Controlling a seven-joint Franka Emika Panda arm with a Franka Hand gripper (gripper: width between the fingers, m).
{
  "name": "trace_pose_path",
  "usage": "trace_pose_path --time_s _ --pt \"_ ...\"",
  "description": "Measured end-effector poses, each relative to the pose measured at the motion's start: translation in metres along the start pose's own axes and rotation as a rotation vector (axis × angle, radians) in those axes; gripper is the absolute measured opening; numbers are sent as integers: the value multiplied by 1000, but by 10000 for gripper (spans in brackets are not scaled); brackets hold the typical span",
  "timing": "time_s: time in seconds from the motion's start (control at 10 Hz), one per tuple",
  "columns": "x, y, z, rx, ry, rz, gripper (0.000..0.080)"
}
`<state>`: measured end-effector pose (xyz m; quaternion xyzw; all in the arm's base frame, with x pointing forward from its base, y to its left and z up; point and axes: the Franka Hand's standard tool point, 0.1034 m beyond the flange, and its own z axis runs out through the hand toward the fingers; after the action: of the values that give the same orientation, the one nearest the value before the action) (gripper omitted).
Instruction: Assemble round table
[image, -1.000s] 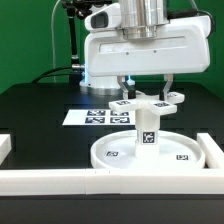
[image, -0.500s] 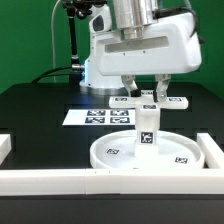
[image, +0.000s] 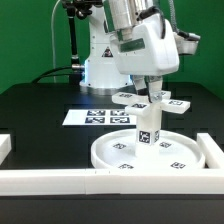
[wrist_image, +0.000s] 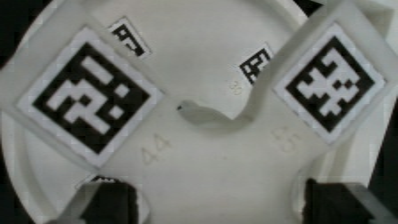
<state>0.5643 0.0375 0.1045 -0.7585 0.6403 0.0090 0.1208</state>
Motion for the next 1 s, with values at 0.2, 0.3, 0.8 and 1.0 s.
trace_pose_path --time_s 0.2,0.3,0.8,1.0 --pt "-3 0 1 2 -8 104 634" --pt "-3 0 2 1 -8 99 634" --pt "-14 -11 -13 -28 -56 22 649" --pt "-20 -16 -21 -28 -70 16 649"
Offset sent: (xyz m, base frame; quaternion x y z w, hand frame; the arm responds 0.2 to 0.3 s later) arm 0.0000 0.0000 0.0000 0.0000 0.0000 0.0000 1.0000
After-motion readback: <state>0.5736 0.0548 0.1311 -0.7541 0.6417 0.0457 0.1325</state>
